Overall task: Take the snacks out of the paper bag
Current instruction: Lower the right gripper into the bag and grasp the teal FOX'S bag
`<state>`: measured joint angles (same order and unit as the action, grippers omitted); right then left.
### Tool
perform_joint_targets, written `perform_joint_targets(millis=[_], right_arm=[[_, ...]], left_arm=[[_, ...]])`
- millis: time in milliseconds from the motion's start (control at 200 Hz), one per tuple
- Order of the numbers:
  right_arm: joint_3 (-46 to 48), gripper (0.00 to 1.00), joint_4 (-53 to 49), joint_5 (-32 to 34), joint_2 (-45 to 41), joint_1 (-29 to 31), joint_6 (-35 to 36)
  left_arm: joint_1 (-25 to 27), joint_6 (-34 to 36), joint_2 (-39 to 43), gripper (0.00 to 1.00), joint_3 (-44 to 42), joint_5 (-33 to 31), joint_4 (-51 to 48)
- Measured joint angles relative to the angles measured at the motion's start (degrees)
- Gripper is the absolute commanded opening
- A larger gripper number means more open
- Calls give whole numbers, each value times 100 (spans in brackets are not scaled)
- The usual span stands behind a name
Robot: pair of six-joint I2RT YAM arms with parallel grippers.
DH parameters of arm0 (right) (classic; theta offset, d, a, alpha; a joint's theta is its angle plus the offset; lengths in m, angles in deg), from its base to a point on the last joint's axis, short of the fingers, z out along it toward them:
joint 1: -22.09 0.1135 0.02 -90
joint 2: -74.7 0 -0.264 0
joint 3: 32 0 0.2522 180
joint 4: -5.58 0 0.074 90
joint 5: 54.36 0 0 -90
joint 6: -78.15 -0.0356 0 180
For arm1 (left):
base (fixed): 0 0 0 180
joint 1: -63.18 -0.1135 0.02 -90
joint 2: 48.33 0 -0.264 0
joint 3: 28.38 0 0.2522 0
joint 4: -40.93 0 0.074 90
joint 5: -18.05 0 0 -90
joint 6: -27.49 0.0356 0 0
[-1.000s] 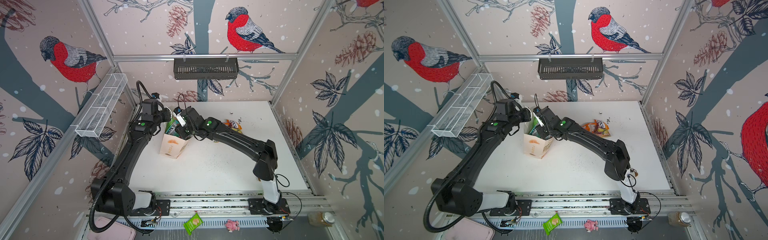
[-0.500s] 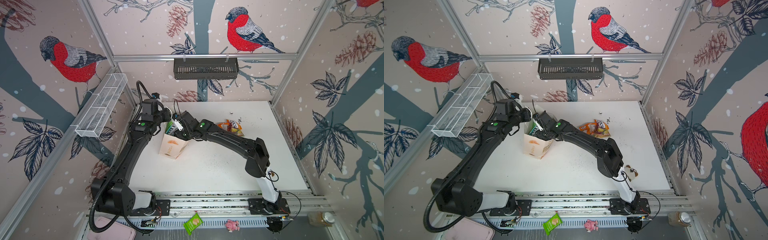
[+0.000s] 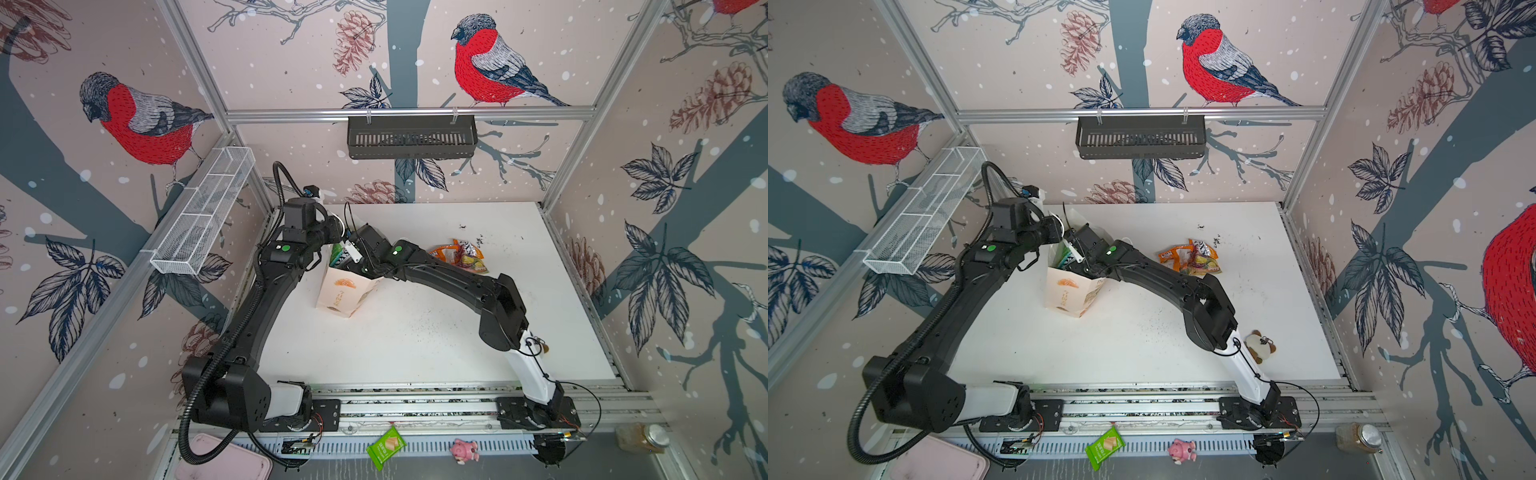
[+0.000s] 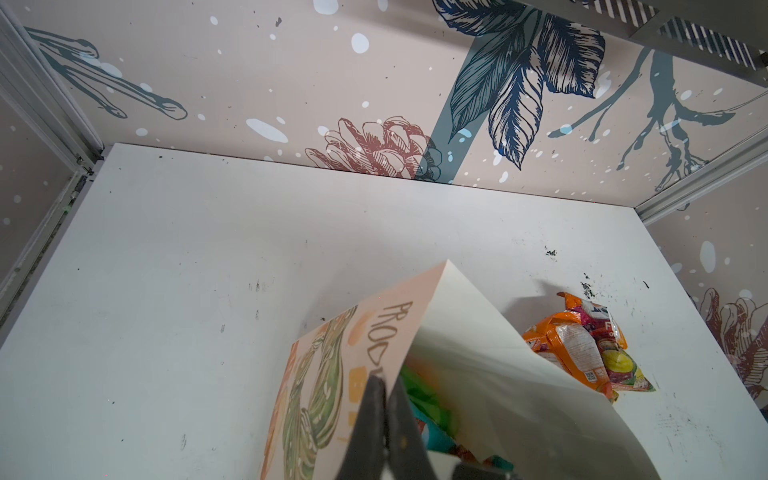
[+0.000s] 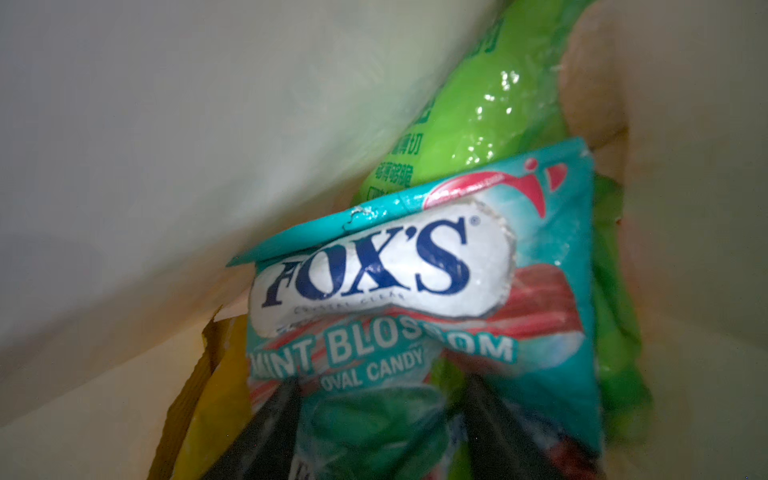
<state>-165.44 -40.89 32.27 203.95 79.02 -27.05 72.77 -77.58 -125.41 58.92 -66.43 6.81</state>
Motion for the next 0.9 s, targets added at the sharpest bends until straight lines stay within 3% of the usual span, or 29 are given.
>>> perform_joint_targets(millis=[165, 440, 650, 901], right_arm=[[-109, 62, 63, 39, 170, -4, 0], [-162, 26, 85, 96, 236, -15, -7], [-166, 10, 98, 105, 238, -44, -11], [-157, 1, 28, 160, 140, -50, -107]], left_arm=[[0, 0, -11, 0, 0, -2, 24], [0, 0, -22, 0, 0, 0, 37], [0, 0, -22, 0, 0, 0, 37], [0, -7, -33, 0, 0, 20, 68]])
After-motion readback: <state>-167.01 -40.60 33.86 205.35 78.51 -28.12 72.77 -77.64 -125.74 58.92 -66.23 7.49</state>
